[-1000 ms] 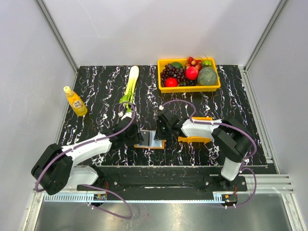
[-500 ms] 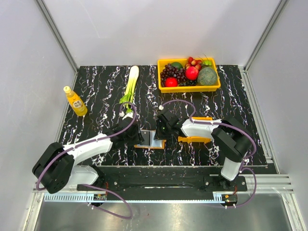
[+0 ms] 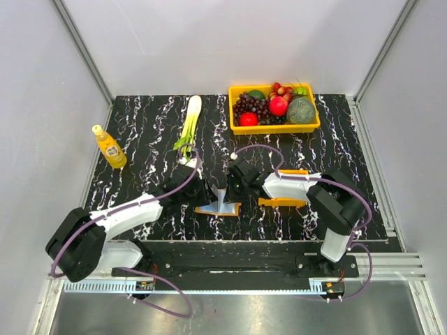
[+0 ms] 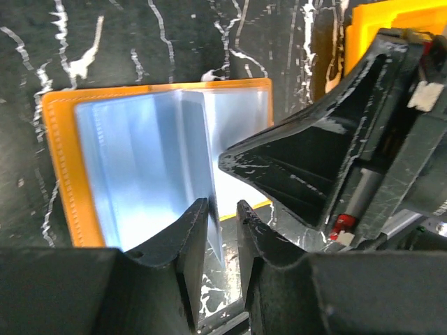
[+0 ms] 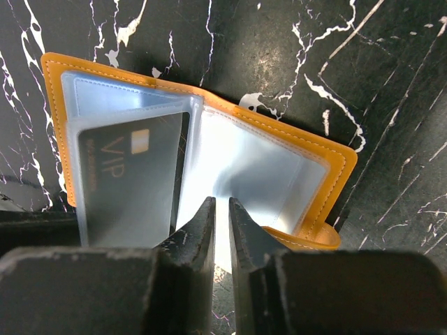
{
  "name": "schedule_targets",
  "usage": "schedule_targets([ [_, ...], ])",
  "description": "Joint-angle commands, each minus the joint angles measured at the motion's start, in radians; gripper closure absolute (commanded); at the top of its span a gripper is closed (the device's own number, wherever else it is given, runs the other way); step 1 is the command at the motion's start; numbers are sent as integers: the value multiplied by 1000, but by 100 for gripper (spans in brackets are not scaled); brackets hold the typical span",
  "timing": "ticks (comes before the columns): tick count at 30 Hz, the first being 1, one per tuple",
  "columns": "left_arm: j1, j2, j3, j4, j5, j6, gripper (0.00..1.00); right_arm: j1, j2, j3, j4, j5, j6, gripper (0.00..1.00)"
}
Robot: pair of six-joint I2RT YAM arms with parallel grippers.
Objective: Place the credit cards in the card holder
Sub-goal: Insert the credit card into the card holder.
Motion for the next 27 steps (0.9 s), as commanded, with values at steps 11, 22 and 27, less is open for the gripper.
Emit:
schedule_targets([
  [11,-16,141,89,96,91,9,70,12,-7,9,-17,58,14,81],
  [22,-22,262,118,-15,-32,-52,75,12,-97,-31,-24,178,28,81],
  [27,-24,266,76,27,-46,-66,73,12,-162,-54,-27,247,25,79],
])
